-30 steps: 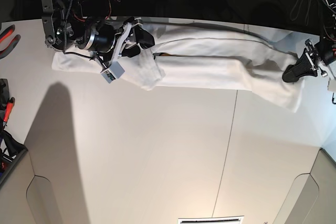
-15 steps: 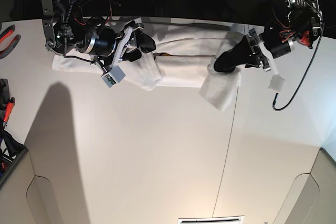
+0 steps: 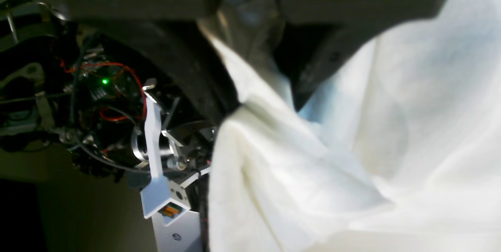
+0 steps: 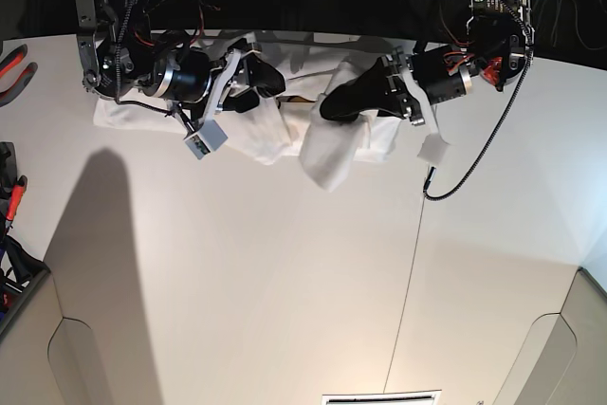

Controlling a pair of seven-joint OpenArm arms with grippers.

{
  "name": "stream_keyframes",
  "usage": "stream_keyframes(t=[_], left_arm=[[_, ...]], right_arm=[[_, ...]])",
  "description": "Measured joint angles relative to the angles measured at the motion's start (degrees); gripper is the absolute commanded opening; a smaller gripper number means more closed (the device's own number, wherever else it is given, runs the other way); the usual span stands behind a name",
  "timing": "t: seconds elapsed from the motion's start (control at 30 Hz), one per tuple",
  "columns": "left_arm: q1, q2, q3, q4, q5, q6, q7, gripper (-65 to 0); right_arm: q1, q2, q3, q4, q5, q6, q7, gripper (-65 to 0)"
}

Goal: Layout the t-shirt on the table in an organized manner, then fold the t-shirt properly
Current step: 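Grasp the shirt middle with the left gripper and fold toward the right gripper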

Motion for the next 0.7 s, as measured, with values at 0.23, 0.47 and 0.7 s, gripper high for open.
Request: stream_keyframes(t=[0.23,0.47,0.7], left_arm=[[-0.02,-0.04,0.04,0.00,0.66,0.00,-0.20,-29.4],[-0.04,-0.04,0.04,0.00,-6.86,0.00,0.87,-29.4],[-0.07,-0.04,0.04,0.00,-6.99,-0.02,3.23,-29.4]], right_arm=[[0.04,0.00,0.00,0.00,0.00,-0.02,-0.02,-33.4],[1.92,0.00,0.20,0.00,0.83,-0.02,-0.07,-33.4],[3.98,0.00,5.07,2.51,5.57,-0.02,-4.17,-33.4]])
